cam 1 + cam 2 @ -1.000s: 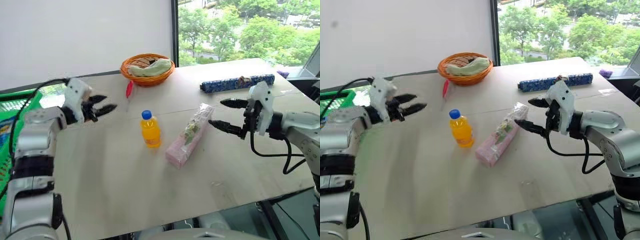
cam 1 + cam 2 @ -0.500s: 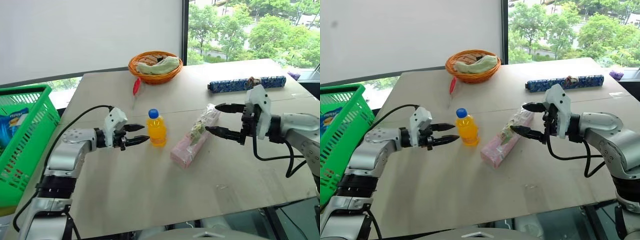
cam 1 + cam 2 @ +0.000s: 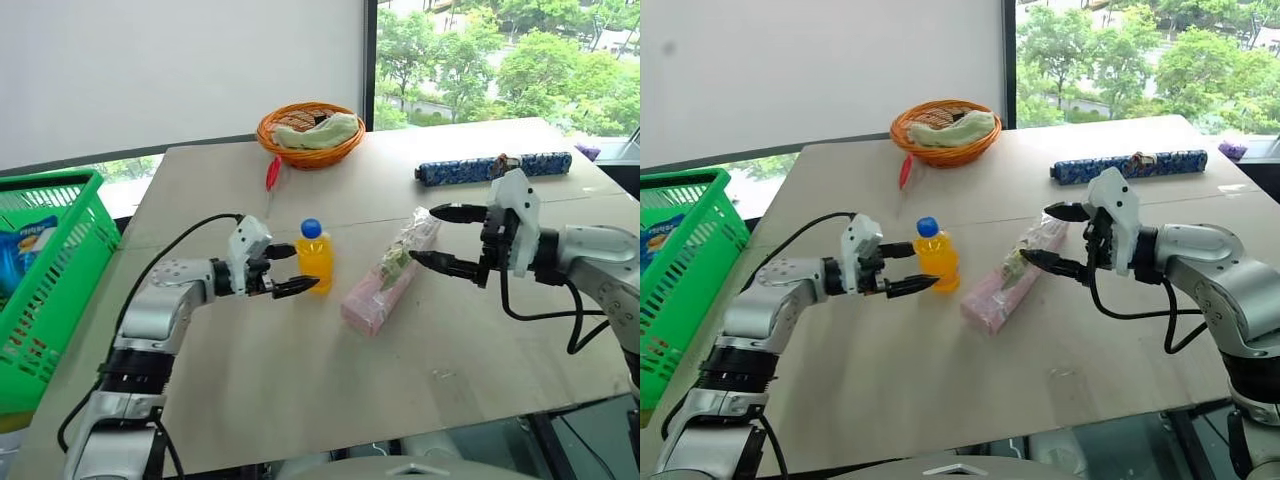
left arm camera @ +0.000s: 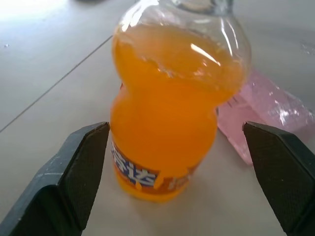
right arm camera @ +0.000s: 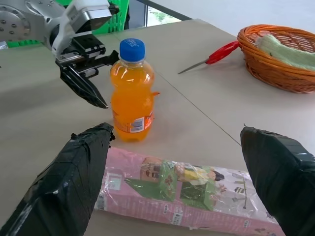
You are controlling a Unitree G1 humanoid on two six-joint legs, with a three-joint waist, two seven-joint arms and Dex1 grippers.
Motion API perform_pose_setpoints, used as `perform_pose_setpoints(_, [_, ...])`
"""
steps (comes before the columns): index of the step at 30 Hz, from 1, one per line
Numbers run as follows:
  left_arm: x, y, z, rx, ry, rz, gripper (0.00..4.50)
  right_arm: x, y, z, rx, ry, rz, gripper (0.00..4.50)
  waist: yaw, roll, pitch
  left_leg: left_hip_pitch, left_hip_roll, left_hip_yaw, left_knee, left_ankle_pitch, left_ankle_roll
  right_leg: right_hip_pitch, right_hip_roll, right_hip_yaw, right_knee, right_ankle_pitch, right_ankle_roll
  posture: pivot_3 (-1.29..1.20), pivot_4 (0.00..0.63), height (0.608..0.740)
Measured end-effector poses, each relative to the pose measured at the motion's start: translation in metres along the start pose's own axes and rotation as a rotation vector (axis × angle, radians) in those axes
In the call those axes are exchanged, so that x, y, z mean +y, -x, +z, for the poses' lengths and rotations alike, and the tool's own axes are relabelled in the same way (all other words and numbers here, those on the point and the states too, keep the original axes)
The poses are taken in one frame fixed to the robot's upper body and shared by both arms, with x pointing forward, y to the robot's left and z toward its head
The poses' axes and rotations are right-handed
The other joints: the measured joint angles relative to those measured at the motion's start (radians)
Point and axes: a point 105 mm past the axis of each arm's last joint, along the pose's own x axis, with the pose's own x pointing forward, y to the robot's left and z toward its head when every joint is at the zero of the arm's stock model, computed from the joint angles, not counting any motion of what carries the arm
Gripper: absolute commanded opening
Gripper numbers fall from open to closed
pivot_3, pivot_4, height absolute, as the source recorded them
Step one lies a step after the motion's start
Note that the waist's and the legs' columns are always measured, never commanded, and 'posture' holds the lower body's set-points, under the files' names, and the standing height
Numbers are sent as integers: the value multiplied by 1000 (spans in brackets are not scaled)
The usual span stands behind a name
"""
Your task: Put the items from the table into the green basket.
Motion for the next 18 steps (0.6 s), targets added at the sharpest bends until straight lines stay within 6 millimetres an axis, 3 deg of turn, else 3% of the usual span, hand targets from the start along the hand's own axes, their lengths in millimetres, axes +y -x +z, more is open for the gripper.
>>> perform_pose_setpoints(10, [-7,-28,-1,-4,31,-42,4465,0,-2,1,-15,5,-4,4500,-5,0,0,0,0,0,0,0,0,0,0,0,0,0,0,-278,0,740])
perform_pose_setpoints(15, [-2,-34,0,-20,37,-19,3234,0,-2,1,-17,4,-4,4500,-6,0,0,0,0,0,1,0,0,0,0,0,0,0,0,-278,0,740])
perform_pose_setpoints(18, [-1,-33,0,-27,24,-15,3125,1,-2,1,-17,4,-3,4500,-6,0,0,0,0,0,0,0,0,0,0,0,0,0,0,-278,0,740])
